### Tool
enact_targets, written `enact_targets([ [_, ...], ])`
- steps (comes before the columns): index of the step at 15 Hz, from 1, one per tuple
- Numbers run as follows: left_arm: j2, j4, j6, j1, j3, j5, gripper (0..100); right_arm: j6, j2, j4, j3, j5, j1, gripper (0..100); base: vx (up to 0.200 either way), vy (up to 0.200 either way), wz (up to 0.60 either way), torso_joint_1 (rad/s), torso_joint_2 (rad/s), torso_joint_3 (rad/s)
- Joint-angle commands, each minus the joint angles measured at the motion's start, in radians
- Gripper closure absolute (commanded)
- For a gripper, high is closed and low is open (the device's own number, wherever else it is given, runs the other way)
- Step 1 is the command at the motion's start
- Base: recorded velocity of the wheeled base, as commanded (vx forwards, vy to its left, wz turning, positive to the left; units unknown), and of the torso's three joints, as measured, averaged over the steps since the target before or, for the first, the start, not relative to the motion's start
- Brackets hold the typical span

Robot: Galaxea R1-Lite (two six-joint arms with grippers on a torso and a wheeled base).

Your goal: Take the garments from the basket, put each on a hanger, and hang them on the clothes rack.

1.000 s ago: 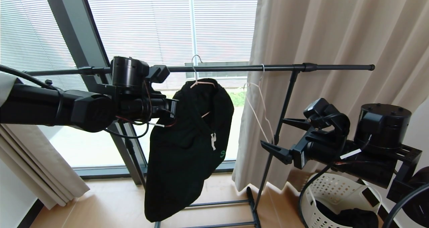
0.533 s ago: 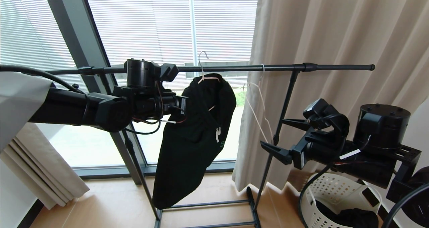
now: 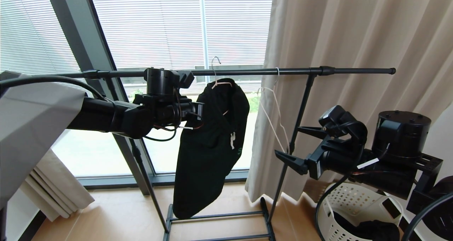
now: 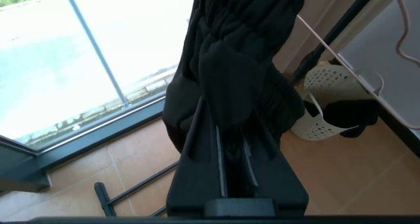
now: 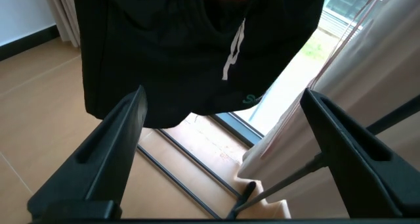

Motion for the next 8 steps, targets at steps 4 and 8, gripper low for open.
enact_targets([
  [4, 0.031, 0.002, 0.0, -0.004, -0.001, 0.001, 100, -0.001, 0.01, -0.004, 0.001, 0.0, 0.0, 0, 0.0, 0.0, 0.0, 0.0, 0.0, 0.0],
  [8, 0.031, 0.002, 0.0, -0.004, 0.002, 0.003, 100, -0.001, 0.009, -0.004, 0.001, 0.0, 0.0, 0, 0.0, 0.0, 0.0, 0.0, 0.0, 0.0],
])
